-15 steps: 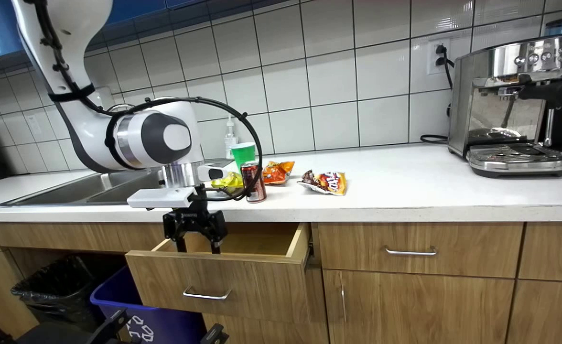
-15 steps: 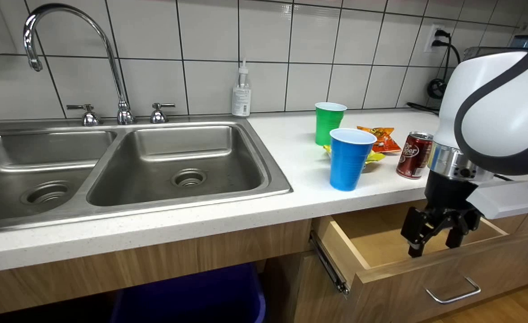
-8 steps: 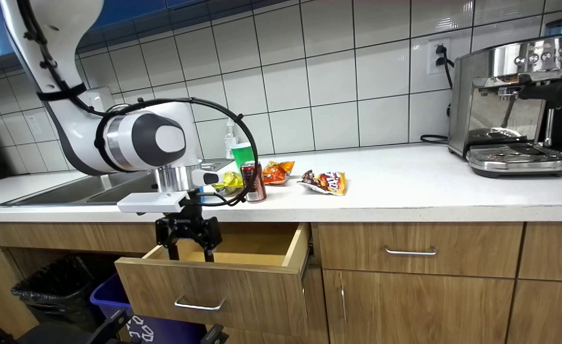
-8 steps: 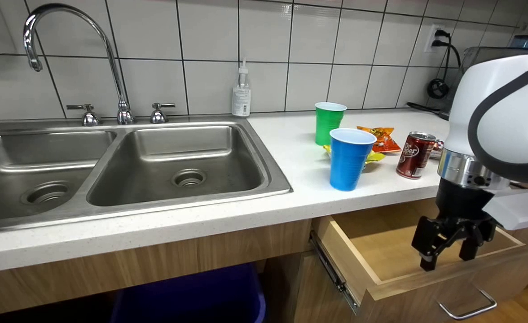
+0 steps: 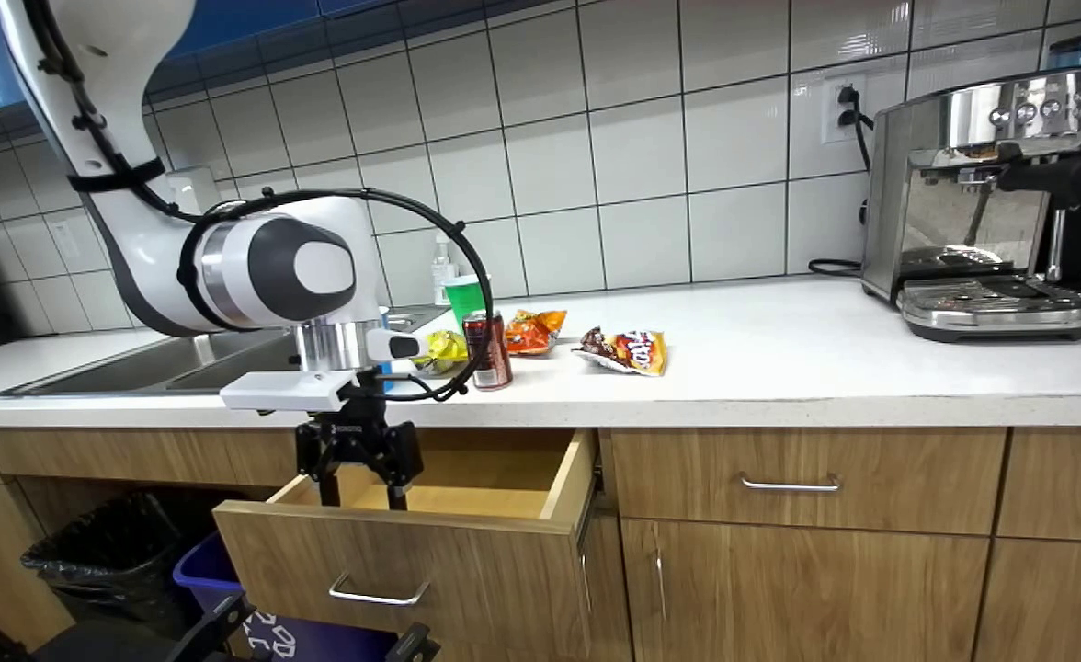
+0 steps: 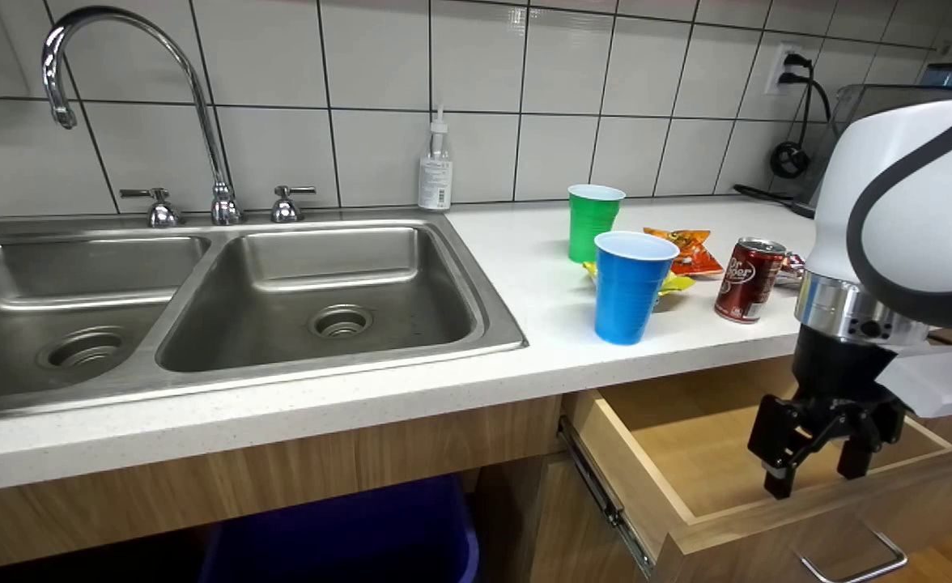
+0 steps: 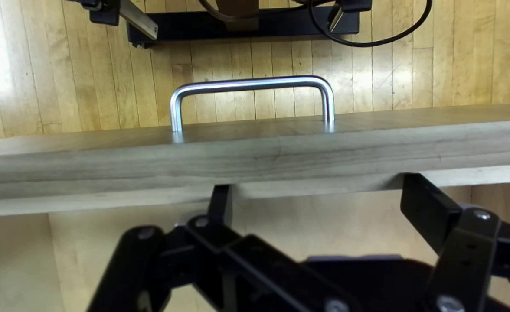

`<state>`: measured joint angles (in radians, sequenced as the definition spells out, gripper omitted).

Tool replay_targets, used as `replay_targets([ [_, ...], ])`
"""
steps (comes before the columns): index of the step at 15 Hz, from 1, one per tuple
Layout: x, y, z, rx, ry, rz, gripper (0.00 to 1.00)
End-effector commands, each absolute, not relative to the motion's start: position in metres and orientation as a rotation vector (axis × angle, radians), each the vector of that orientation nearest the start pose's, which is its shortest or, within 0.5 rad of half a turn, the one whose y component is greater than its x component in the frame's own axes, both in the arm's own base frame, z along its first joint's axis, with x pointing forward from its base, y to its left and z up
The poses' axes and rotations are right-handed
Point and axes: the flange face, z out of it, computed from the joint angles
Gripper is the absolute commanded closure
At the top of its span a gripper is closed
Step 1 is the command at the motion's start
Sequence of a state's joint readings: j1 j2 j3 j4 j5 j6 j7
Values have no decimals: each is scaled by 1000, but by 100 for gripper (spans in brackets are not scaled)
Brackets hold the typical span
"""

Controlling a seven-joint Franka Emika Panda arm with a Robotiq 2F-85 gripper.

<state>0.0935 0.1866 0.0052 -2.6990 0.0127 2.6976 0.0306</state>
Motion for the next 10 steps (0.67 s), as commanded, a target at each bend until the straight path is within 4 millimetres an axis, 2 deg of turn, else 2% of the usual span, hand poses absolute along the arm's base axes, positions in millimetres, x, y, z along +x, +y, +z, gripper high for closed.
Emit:
replay_targets([
  [1,369,38,161,-3121,-38,345,0],
  [10,380,39,178,-3144,-63,317,0],
])
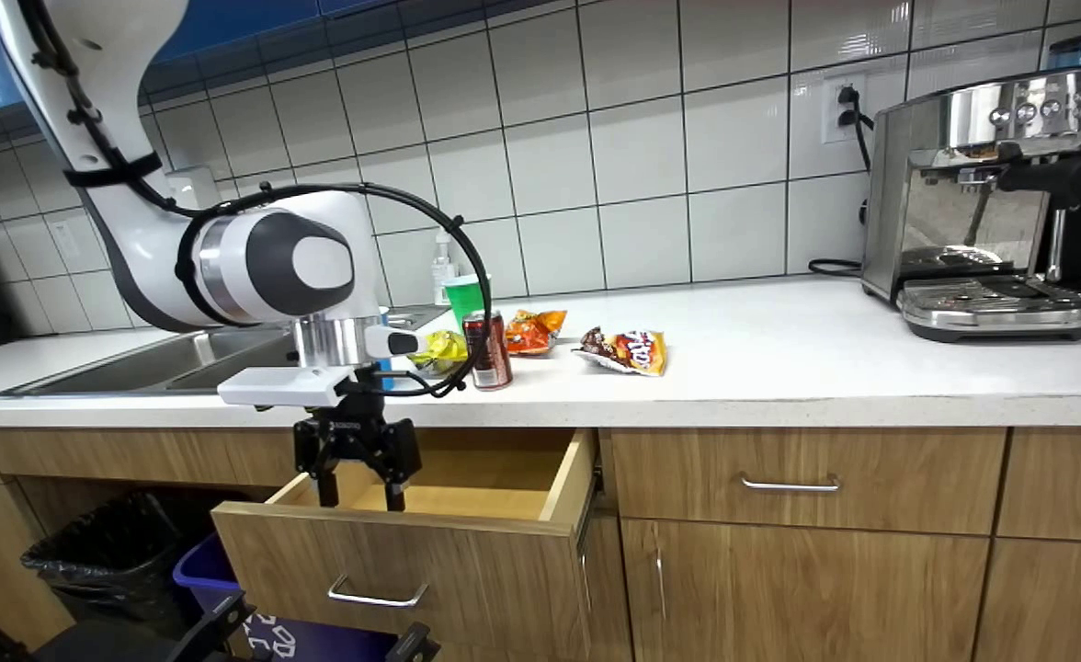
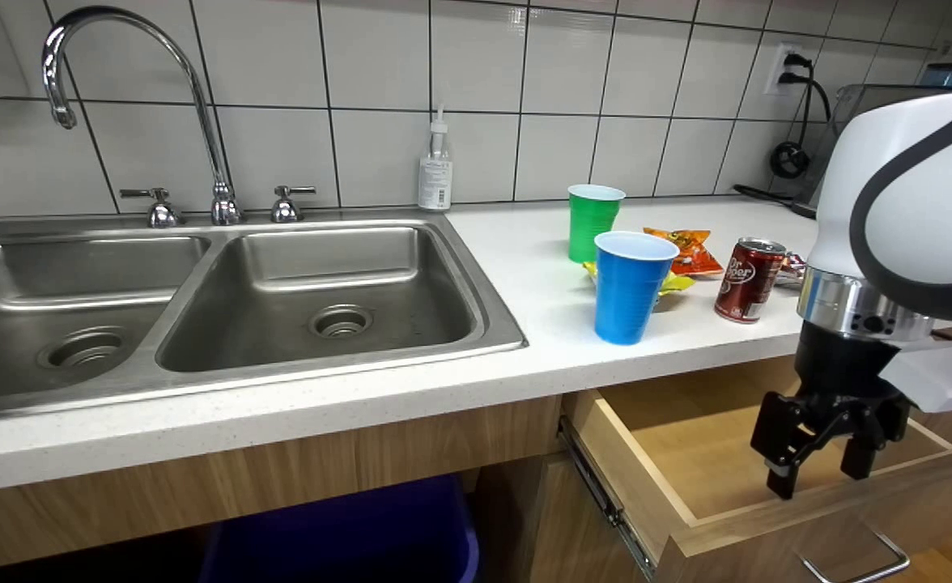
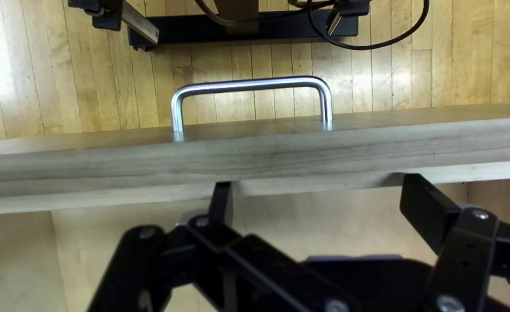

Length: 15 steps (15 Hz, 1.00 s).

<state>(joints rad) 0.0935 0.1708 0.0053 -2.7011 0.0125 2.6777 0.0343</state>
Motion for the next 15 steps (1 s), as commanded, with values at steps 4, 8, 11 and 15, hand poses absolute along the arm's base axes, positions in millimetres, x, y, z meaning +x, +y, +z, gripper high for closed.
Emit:
replay_targets([
  [4,386,38,194,-3156,-75,271,0],
  [8,396,38,216,-3163,-78,179,0],
  [11,404,38,234,-3171,-85,118,0],
  [15,418,39,244,-3158,-124,128,0],
])
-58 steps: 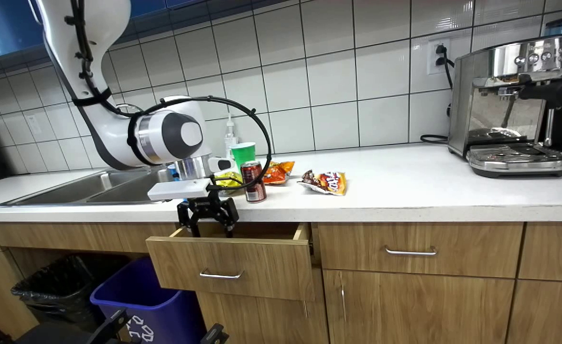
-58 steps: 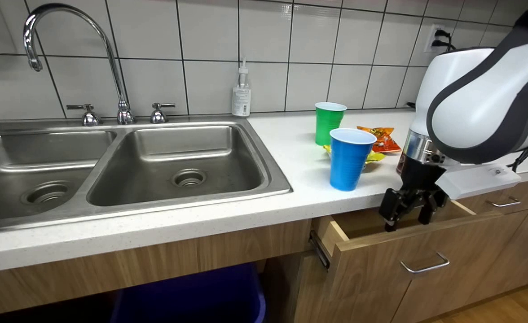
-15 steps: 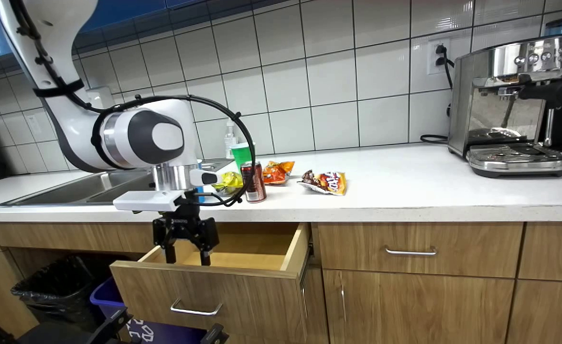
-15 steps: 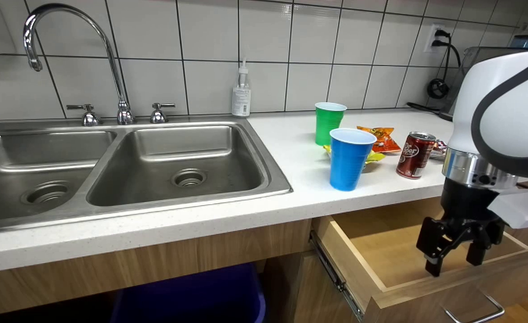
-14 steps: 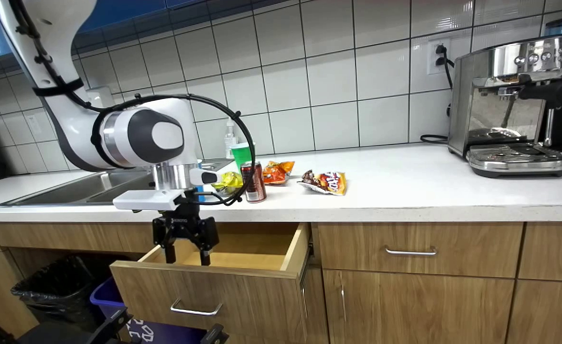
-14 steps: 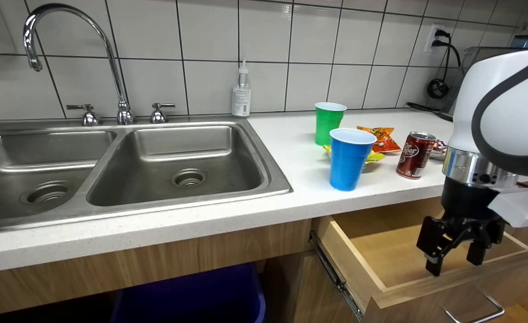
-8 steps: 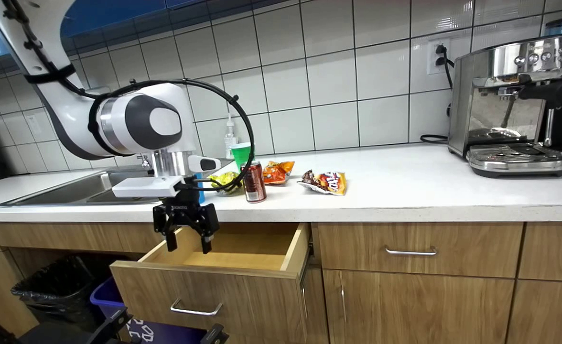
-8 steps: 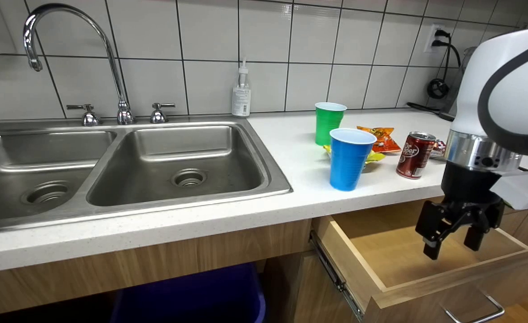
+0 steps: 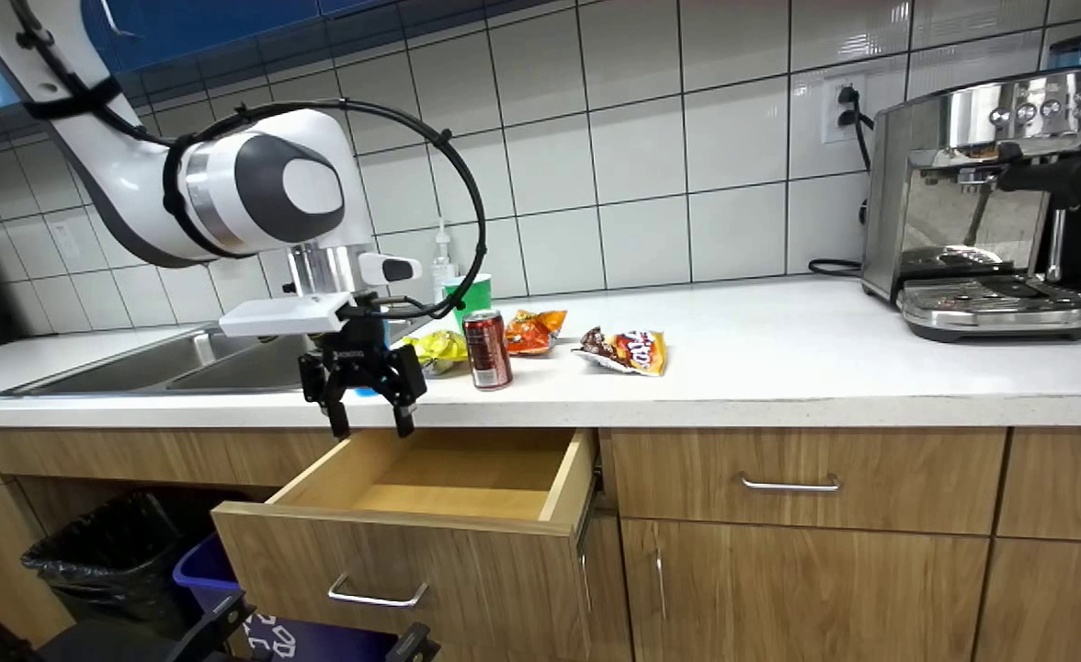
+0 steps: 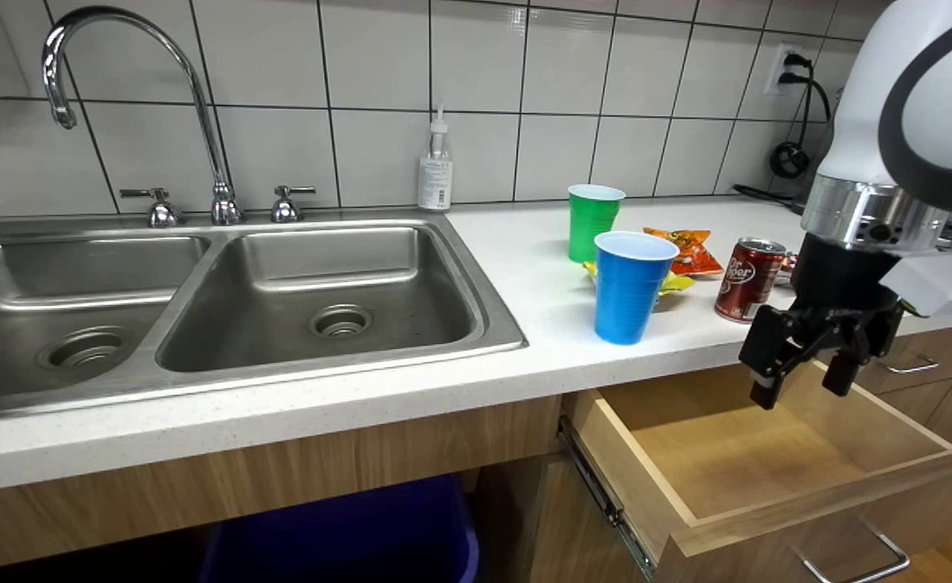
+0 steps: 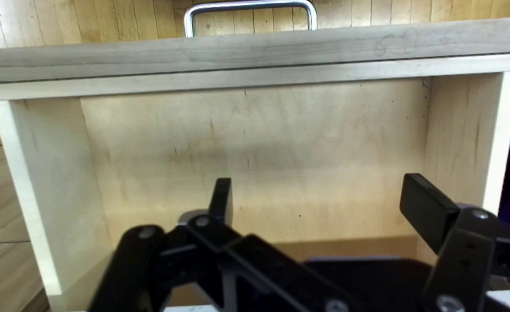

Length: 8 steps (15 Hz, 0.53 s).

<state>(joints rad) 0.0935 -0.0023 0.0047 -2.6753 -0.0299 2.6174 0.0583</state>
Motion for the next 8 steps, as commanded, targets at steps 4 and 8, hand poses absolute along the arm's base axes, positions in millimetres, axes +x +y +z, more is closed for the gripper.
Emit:
replay_targets([
  [4,416,42,240,-3158,-108,102,0],
  [8,415,42,239,-3158,-108,106,0],
])
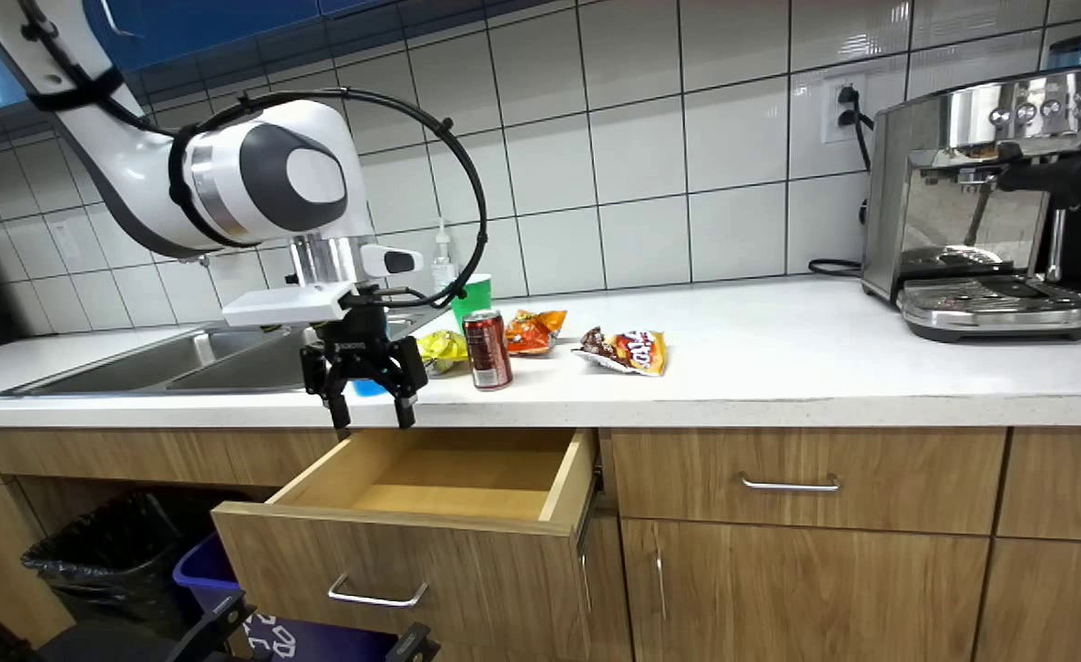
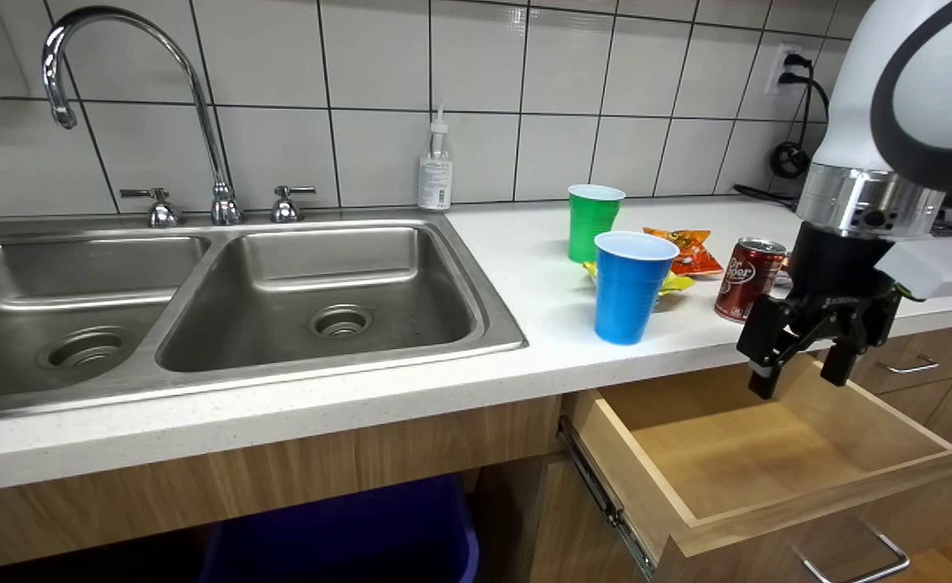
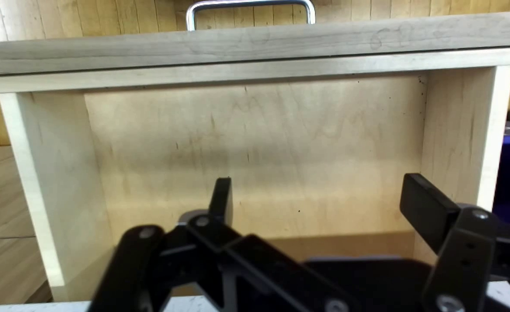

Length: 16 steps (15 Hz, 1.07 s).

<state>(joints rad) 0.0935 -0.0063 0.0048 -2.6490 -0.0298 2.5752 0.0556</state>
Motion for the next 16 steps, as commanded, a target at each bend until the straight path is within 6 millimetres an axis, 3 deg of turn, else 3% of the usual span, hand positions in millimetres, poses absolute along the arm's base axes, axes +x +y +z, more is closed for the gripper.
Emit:
replay_targets([
  [1,415,42,239,-3158,-108,106,0],
  [4,415,42,239,-3158,-108,106,0],
  [10,418,43,264,-3189,-161,15,0],
  [16,429,36,302,-3214,-211,-123,0],
])
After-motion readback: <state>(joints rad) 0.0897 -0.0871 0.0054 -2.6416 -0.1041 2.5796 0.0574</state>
